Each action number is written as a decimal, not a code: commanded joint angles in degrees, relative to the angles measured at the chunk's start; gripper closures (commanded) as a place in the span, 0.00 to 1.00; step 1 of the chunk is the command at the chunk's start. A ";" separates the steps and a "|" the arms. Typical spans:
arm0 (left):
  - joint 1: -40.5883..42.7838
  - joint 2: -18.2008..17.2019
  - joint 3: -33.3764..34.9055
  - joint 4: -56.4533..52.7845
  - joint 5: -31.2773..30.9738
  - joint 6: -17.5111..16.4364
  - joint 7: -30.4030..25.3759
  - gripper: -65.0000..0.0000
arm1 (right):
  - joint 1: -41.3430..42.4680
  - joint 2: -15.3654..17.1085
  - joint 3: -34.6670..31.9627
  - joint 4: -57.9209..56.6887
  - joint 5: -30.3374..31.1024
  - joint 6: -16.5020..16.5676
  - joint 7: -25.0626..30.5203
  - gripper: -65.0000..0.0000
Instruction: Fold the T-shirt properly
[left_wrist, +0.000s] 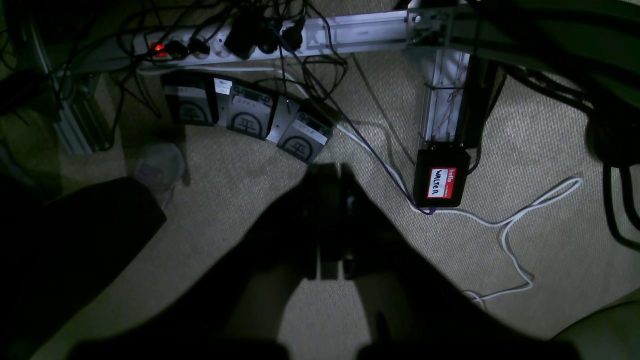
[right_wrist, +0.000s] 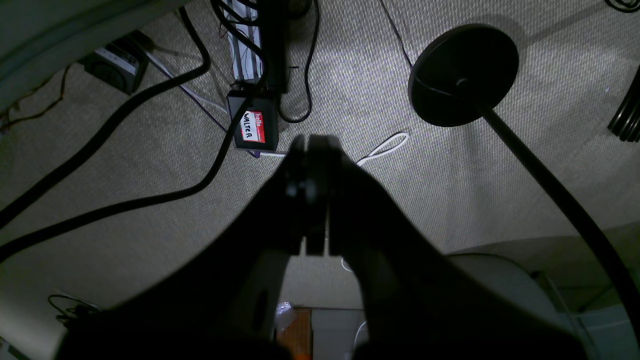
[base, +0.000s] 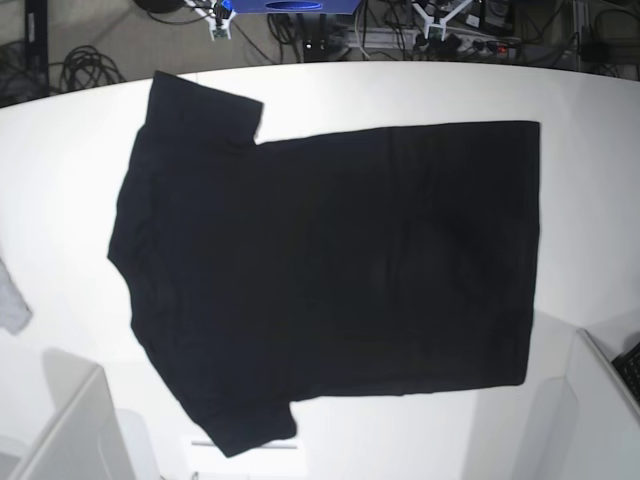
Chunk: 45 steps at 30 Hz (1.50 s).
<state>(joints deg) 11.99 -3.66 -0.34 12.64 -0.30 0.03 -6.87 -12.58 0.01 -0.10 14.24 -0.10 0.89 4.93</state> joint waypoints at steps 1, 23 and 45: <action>0.45 -0.16 -0.06 -0.03 -0.01 0.27 -0.29 1.00 | -0.30 0.30 -0.03 0.13 -0.03 -0.49 0.13 1.00; 15.31 -1.83 0.65 14.74 0.60 0.27 -9.17 1.00 | -12.08 0.56 0.41 12.62 0.23 -0.49 4.79 1.00; 51.44 -13.44 -0.14 67.58 -10.47 0.54 -22.09 1.00 | -41.53 -2.16 18.34 66.24 0.23 -0.67 2.41 1.00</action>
<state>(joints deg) 62.13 -16.62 -0.21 80.09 -10.68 0.21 -27.55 -53.15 -2.33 18.06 80.03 -0.10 0.43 6.17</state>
